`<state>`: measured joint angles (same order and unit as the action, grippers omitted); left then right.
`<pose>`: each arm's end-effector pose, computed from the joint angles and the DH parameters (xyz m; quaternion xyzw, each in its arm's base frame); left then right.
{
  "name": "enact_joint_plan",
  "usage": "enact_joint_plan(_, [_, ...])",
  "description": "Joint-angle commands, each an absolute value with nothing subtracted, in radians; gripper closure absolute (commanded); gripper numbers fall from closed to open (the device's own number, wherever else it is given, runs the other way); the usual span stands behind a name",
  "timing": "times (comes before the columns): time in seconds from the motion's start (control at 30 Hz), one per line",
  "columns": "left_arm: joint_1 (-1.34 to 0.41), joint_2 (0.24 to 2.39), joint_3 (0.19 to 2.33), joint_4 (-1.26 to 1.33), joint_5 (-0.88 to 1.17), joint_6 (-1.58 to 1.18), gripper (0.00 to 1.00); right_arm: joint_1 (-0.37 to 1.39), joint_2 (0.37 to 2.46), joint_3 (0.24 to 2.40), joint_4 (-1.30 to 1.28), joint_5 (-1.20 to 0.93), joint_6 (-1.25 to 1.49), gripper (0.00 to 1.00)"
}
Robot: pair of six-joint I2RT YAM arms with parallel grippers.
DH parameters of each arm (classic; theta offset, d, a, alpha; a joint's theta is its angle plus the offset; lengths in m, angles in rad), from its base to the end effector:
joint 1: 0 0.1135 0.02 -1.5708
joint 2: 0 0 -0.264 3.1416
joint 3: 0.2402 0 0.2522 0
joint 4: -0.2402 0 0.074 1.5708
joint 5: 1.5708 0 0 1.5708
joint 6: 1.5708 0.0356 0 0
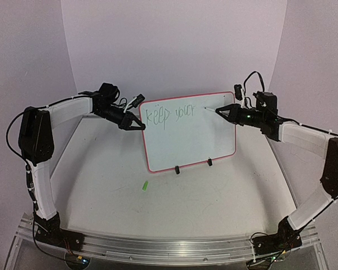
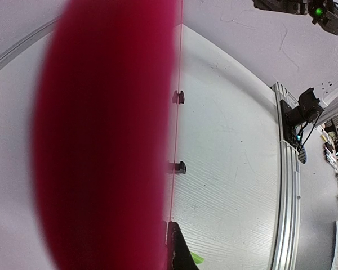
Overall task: Write a sentence on the whiteboard
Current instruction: Write a sentence at the corner of the board.
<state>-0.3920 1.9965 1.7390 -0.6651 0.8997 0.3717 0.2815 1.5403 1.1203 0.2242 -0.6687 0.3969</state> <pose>0.3953 -0.1936 0.2729 0.4466 0.7405 -0.4151 0.2826 0.3398 0.1212 0.3124 -0.1658 0.7408 0.4386 0.4809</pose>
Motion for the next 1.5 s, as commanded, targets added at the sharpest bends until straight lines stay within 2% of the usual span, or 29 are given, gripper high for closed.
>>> enact_joint_plan(0.0, [-0.406, 1.964, 1.743, -0.684, 0.843, 0.426, 1.0, 0.273, 1.59, 1.205, 0.277, -0.686, 0.389, 1.0])
enact_joint_plan(0.67, [-0.407, 1.962, 1.74, -0.684, 0.838, 0.428, 1.0, 0.274, 1.722, 1.328, 0.302, -0.627, 0.409, 1.0])
enact_joint_plan(1.47, [-0.407, 1.963, 1.742, -0.684, 0.839, 0.429, 1.0, 0.275, 1.676, 1.154, 0.341, -0.626, 0.436, 1.0])
